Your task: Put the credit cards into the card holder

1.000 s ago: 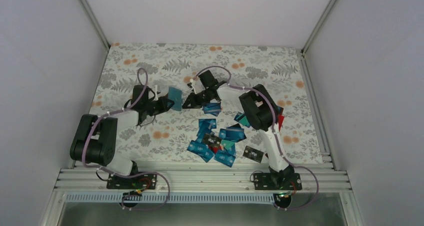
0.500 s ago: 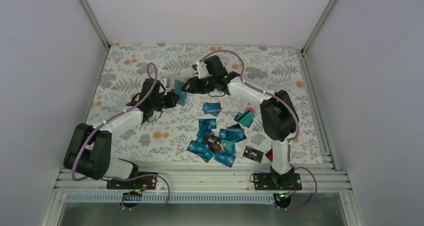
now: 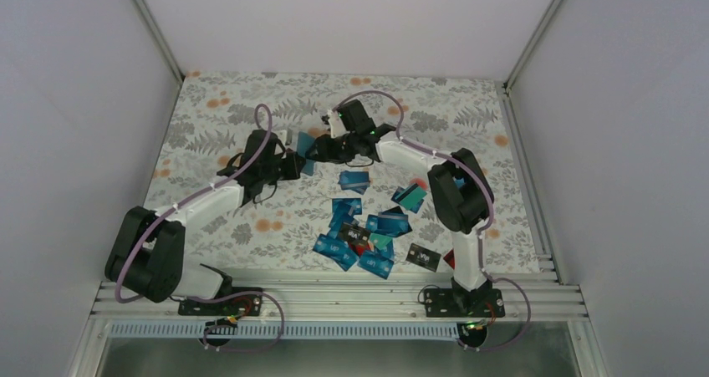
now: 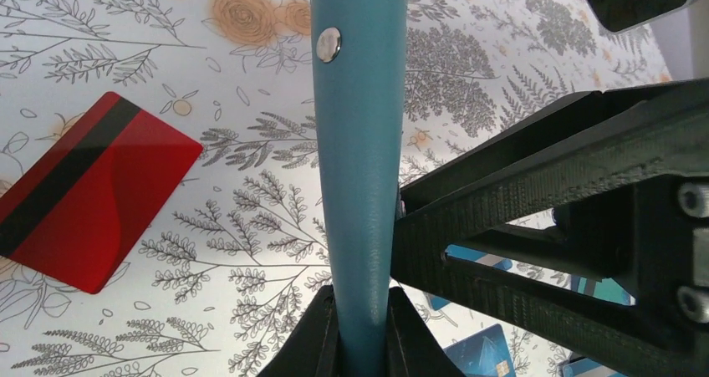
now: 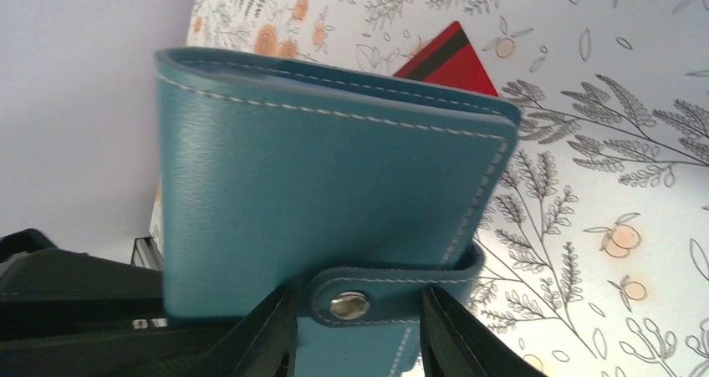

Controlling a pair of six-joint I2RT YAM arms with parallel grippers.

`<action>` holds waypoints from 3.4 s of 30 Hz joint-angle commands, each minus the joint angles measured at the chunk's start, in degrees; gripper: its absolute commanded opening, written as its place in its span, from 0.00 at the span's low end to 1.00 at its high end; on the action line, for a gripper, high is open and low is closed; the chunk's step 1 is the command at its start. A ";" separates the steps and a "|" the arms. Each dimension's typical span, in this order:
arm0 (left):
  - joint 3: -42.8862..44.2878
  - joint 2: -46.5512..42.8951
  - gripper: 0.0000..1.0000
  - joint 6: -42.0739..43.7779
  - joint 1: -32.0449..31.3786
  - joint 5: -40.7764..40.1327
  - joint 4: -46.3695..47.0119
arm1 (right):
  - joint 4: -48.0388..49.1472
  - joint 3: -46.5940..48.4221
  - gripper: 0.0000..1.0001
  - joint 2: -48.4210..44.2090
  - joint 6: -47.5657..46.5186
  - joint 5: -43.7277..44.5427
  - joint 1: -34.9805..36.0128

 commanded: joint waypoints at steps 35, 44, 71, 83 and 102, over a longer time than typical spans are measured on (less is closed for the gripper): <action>8.95 -2.29 0.02 0.07 -0.08 -5.42 -6.83 | 5.47 -20.74 0.40 -22.76 -9.28 -1.52 -8.89; 13.51 -2.56 0.03 -3.16 0.53 -2.87 -12.11 | 1.17 -13.95 0.51 -23.64 -8.63 -0.12 -8.85; 15.26 -5.80 0.02 -9.10 -6.40 -4.74 -25.28 | -4.12 -27.45 0.82 -42.83 -8.58 5.16 -8.79; 12.29 -6.87 0.02 -8.66 -8.07 -5.75 -21.70 | 0.01 -22.48 0.80 -29.08 -3.39 0.94 -4.79; 9.65 -9.87 0.02 -6.15 -7.91 -7.11 -19.95 | 4.93 -10.76 0.31 -8.91 1.02 -3.11 -1.49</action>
